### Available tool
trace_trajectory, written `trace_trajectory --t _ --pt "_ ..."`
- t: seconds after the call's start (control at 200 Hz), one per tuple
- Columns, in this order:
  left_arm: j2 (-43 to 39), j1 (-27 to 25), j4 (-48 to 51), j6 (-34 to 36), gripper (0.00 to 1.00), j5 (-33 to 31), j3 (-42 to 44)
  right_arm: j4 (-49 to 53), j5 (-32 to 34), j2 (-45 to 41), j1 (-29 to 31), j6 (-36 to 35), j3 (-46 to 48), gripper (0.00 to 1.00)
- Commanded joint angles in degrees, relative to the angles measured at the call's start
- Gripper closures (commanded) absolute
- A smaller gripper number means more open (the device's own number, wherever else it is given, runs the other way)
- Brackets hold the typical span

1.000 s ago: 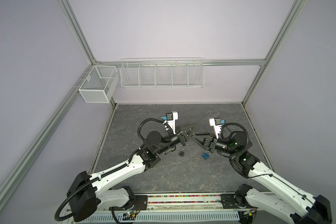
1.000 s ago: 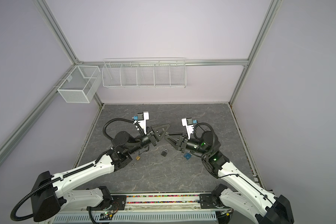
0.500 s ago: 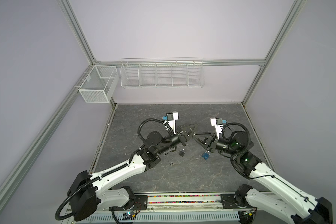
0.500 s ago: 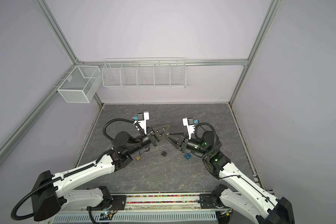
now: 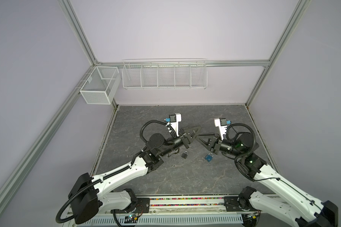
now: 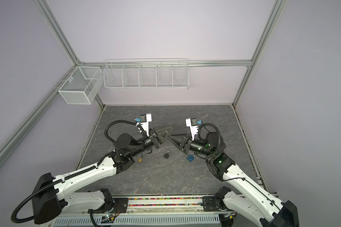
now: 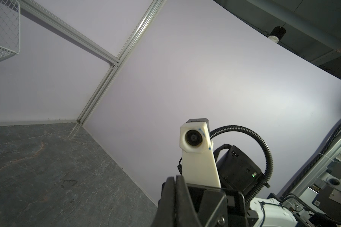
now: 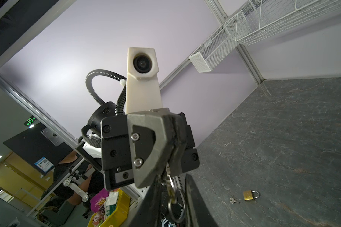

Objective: Unlock with the key

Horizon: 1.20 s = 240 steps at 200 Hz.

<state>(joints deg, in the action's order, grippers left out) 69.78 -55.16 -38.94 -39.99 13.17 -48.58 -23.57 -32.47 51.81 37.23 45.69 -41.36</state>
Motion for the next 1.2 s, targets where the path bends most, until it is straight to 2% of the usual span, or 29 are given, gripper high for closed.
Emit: trace_trajectory --t 0.0,0.34,0.41,0.57,0.68,0.825,0.89,0.985,1.07,1.194 --pt "0.4 -0.2 -0.5 0.3 1.0 0.5 -2.0 0.0 -0.5 0.0 0.3 -0.8 -1.2 0.79" --pt "0.4 -0.2 -0.2 0.5 1.0 -0.1 -2.5 0.6 -0.8 0.6 0.3 -1.0 -1.3 0.81" --pt "0.6 -0.2 -0.2 0.4 1.0 0.1 -2.8 0.7 -0.7 0.6 0.3 -1.1 -1.5 0.87" --pt "0.7 -0.2 0.0 0.4 1.0 0.4 -2.8 1.5 0.1 -0.1 0.3 -1.9 -1.9 0.88" --pt "0.6 -0.2 0.2 0.6 1.0 0.1 -2.5 2.5 0.0 -0.1 0.2 -2.3 -2.6 0.94" --pt "-0.2 -0.2 2.2 1.2 1.0 -1.1 -2.9 6.5 0.9 -0.8 0.1 -3.3 -3.1 0.94" --pt "-0.9 -0.2 4.3 2.0 0.78 -2.6 -3.1 11.5 2.1 -1.7 0.0 -5.0 -3.8 0.94" --pt "-2.7 -0.2 8.2 3.1 0.58 -6.3 -2.3 19.7 4.8 -3.7 -0.5 -6.4 -4.4 0.94" --pt "-4.9 -0.1 12.6 4.6 0.5 -10.6 -1.4 28.5 7.5 -5.7 -1.2 -7.5 -5.1 0.94" --pt "-6.4 -0.1 22.9 6.3 0.46 -16.0 -1.8 43.0 14.3 -9.8 -1.5 -8.6 -6.0 0.94"
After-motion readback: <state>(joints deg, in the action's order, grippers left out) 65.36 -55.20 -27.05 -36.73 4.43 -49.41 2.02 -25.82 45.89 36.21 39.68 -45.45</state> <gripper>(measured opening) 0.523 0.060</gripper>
